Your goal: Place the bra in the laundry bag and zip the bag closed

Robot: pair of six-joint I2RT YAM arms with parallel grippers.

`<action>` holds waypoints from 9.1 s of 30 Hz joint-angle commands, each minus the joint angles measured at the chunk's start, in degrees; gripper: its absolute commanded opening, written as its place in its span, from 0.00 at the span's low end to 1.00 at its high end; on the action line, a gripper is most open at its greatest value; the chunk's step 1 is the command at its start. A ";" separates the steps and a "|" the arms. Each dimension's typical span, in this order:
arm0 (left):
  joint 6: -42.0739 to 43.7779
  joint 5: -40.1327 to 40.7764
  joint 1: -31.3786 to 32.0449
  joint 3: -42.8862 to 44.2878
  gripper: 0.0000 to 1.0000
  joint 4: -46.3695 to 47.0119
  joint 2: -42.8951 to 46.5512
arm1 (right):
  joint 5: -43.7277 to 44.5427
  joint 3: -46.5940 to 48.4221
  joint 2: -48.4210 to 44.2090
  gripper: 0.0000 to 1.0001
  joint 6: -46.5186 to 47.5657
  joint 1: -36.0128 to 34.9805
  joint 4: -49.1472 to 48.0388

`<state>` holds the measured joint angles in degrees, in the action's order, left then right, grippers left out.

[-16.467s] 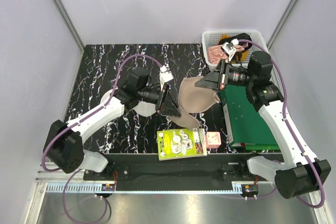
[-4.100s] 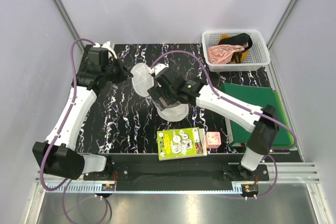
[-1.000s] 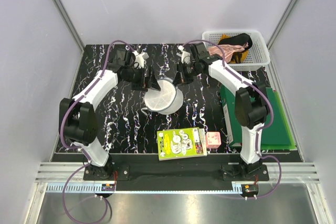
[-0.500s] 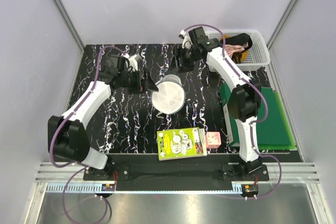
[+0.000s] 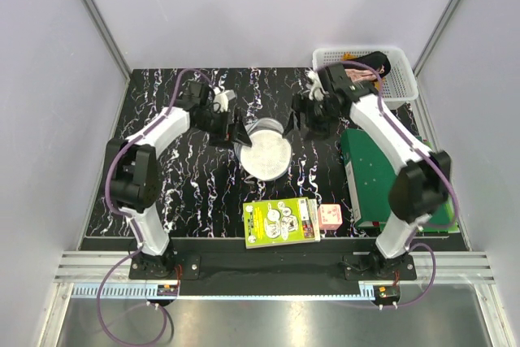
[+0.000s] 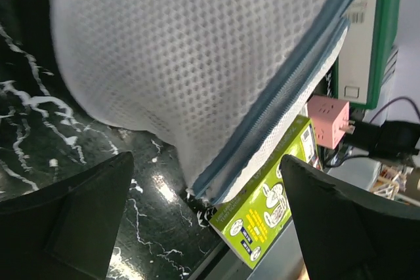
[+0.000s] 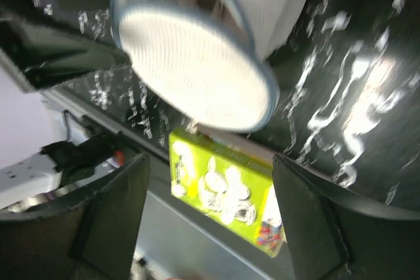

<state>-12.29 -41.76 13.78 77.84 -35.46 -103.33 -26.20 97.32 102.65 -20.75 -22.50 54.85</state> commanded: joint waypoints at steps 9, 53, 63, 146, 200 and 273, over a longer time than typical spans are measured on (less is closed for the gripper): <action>-2.53 0.54 2.74 3.81 0.45 -1.89 -3.72 | -10.45 -29.98 -20.20 0.82 -17.90 -5.71 -21.52; -42.76 14.58 8.27 -21.52 0.68 25.87 21.67 | -2.90 -43.18 -13.09 0.18 -66.86 -4.57 -59.25; -26.38 32.70 19.78 -22.65 0.35 17.88 33.72 | -3.16 -43.09 -12.56 0.09 -77.42 -4.48 -58.63; -37.01 19.52 19.62 -27.66 0.00 38.01 21.77 | -3.07 -31.48 -13.36 0.92 -48.31 -3.16 -35.76; -43.34 13.37 16.98 -30.82 0.00 43.99 21.94 | 4.31 -21.92 -8.97 0.93 -39.98 -7.03 -30.59; -29.35 3.52 6.78 -21.41 0.00 24.47 19.83 | -4.09 -4.25 3.01 0.70 -15.97 1.76 -13.21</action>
<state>-42.17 -34.87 16.93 54.24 -12.43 -83.26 -37.12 87.33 108.07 -39.44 -20.38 32.58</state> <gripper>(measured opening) 0.012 0.444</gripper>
